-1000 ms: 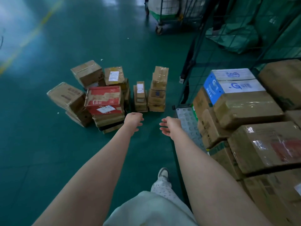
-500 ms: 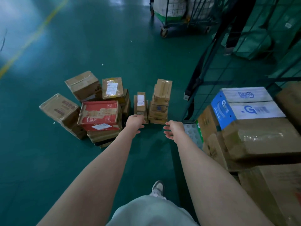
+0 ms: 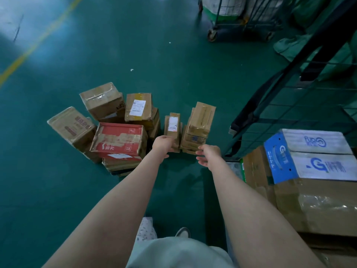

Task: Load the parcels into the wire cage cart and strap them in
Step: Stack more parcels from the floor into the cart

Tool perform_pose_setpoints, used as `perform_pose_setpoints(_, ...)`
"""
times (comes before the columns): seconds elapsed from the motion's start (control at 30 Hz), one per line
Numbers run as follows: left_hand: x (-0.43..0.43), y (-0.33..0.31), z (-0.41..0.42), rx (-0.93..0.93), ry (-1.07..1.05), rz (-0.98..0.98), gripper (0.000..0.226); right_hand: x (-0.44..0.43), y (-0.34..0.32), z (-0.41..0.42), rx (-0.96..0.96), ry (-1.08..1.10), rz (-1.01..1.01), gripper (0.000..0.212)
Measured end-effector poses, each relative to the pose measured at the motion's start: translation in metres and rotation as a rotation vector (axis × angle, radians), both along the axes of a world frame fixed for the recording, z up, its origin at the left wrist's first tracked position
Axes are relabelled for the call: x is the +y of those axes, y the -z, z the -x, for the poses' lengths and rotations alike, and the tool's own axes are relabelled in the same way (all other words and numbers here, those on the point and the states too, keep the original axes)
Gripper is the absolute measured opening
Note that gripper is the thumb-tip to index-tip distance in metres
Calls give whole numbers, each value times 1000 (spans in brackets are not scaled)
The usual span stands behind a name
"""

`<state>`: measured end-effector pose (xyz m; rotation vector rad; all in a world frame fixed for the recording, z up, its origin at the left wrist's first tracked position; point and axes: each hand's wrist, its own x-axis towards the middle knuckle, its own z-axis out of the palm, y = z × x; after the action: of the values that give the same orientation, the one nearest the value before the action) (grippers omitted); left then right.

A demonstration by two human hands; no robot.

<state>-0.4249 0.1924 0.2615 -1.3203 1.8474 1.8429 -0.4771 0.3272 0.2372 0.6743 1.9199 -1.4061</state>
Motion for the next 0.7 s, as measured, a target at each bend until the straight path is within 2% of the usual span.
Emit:
perform_pose_setpoints(0.27, -63, 17, 45, -47, 47, 10, 34, -56, 15, 42, -23, 38, -16, 20)
perform_pose_setpoints(0.5, -115, 34, 126, -88, 176, 33, 31, -93, 33, 101, -45, 192, -33, 20)
perform_pose_setpoints(0.7, -126, 75, 189, -112, 271, 68, 22, -86, 64, 153, -24, 235, -173, 30)
